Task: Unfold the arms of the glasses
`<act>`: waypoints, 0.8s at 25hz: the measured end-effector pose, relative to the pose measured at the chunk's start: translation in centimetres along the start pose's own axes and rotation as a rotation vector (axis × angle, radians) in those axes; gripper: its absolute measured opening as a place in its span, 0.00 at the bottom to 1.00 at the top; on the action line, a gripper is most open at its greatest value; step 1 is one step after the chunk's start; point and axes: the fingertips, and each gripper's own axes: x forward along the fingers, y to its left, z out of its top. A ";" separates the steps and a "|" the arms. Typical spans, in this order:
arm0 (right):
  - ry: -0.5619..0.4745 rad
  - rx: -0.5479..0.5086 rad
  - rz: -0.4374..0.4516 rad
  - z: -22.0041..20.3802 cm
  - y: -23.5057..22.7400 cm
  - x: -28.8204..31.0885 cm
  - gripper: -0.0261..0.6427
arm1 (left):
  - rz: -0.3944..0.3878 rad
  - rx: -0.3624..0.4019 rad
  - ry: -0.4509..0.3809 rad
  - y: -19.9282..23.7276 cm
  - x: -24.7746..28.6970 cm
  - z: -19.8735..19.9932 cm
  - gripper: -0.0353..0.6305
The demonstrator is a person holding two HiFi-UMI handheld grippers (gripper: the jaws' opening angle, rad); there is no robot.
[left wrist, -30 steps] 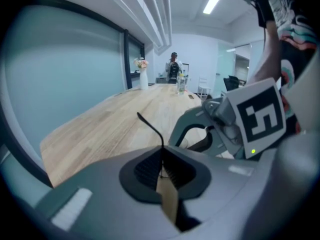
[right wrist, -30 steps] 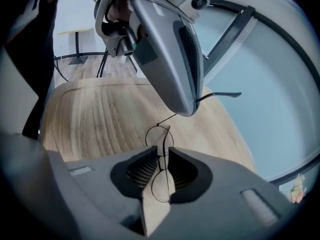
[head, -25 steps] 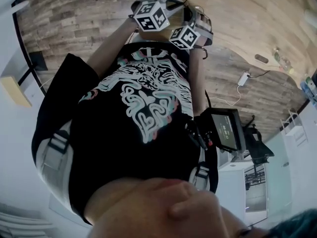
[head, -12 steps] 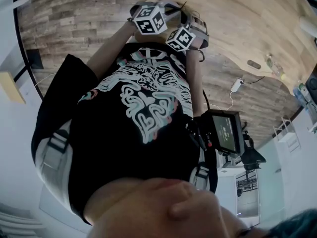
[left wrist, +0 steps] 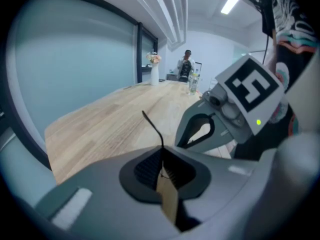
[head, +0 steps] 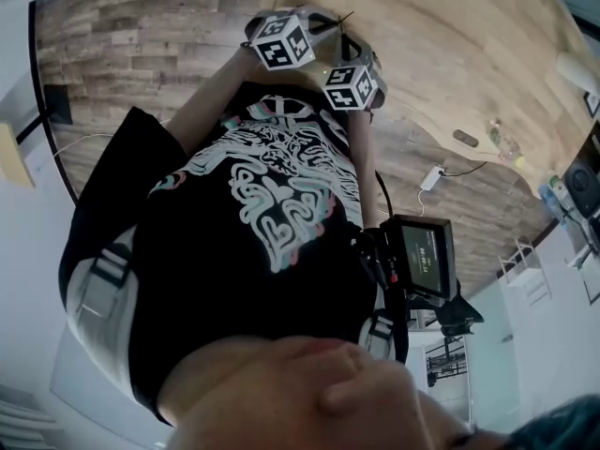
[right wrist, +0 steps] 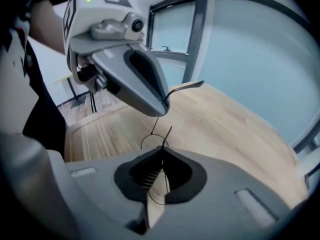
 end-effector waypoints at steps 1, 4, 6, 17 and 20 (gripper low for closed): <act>-0.023 0.057 0.006 0.1 -0.3 -0.4 0.04 | 0.001 -0.009 -0.001 0.1 0.0 0.0 0.04; -0.086 0.174 0.007 0.6 -1.4 -1.6 0.04 | 0.005 -0.033 -0.004 0.4 -0.1 0.0 0.04; -0.124 0.237 0.004 0.8 -1.7 -2.2 0.04 | 0.007 -0.055 -0.009 0.6 -0.4 -0.2 0.04; -0.211 0.428 -0.055 0.6 -3.1 -4.1 0.04 | 0.005 -0.103 -0.034 1.0 -1.0 -0.7 0.04; -0.230 0.470 -0.066 0.6 -4.1 -4.8 0.04 | 0.003 -0.130 -0.043 1.4 -0.9 -0.5 0.04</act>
